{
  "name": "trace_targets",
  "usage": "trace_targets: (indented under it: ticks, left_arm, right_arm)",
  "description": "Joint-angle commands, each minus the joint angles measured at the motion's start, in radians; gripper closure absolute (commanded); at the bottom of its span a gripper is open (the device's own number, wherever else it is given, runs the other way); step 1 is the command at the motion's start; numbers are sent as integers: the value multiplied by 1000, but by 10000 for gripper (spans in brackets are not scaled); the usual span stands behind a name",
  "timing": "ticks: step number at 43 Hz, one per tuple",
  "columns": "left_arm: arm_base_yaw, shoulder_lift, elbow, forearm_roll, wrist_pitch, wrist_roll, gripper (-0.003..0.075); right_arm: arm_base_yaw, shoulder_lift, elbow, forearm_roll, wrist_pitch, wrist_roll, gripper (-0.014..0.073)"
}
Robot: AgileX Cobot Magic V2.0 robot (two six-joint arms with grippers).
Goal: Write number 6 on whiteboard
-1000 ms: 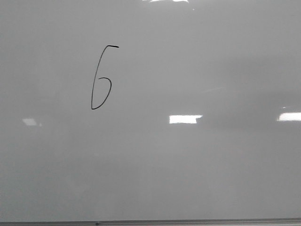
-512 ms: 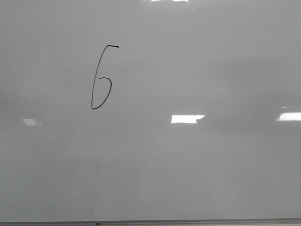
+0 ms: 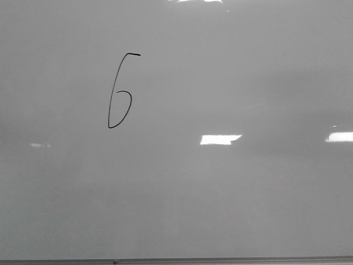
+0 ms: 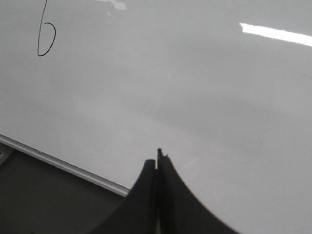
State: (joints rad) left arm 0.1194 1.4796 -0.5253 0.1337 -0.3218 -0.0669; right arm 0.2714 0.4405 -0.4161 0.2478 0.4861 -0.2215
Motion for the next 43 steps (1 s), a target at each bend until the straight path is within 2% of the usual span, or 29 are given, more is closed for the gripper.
trace_targets:
  ticks: [1,4,8,14,19,27,31,34,43]
  left_arm:
    - [-6,-23,-26,-6,-65,-8,434]
    - [-6,-26,-26,-6,-65,-8,371]
    - [-6,-37,-26,-6,-62,-8,330]
    - [-6,-98,-26,-6,-7,-6,328]
    - [-6,-181,-26,-6,98,1,328]
    - [-6,-397,-24,61,218,3,339]
    - [-6,-512,-22,69,247,3,389]
    - [-6,-615,-22,71,288,3,459]
    - [-6,-868,-22,73,449,3,719]
  right_arm:
    - [-7,3,-26,7,-78,-5,662]
    - [-7,3,-26,7,-78,-5,662]
    - [-7,3,-26,7,-78,-5,662]
    - [-7,3,-26,7,-78,-5,662]
    - [-7,3,-26,7,-80,-5,662]
    - [-7,3,-26,7,-83,-5,662]
    - [-7,3,-26,7,-95,-5,662]
    - [-7,3,-26,7,-108,-5,662]
    - [-7,3,-26,7,-110,-5,662]
